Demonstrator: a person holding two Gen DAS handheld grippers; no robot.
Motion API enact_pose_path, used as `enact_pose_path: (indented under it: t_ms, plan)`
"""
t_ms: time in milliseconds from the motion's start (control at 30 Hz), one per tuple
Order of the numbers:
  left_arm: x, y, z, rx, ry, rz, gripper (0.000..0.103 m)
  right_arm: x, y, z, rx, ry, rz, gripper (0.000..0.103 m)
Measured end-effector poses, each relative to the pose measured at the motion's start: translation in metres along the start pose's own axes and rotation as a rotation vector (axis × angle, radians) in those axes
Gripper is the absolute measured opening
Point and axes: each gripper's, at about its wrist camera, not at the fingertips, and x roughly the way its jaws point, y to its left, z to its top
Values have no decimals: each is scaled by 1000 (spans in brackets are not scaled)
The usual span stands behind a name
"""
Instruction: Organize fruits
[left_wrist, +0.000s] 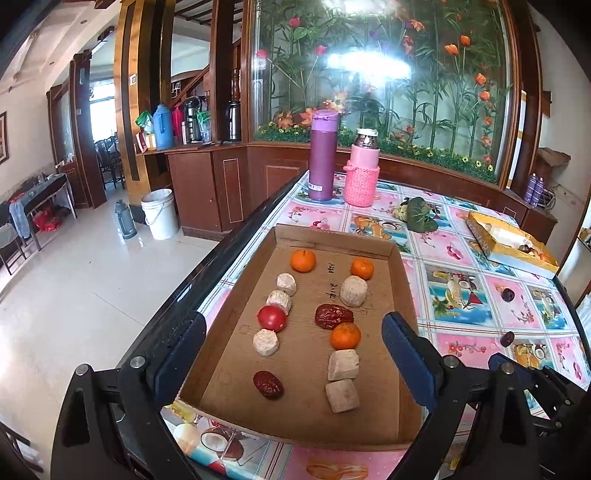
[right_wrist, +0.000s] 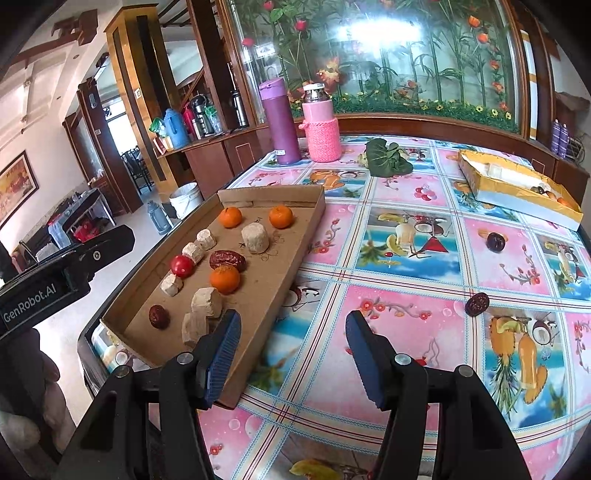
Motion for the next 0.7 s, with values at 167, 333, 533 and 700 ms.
enact_pose_path:
  t_ms: [167,333,533,700]
  plan:
    - [6,4,-1,-1,8,24,96,6,1,-2,-3,10,-11,64]
    - [9,5,-3,6,7,50,96,8,1,-2,-2,10,-17,64]
    - [14,5,-8,14,14,63,96,9,4,-3,-13,4,-30,64]
    - [16,8,-10,4,29,52,96,9,8,-6,-30,3,-41,64]
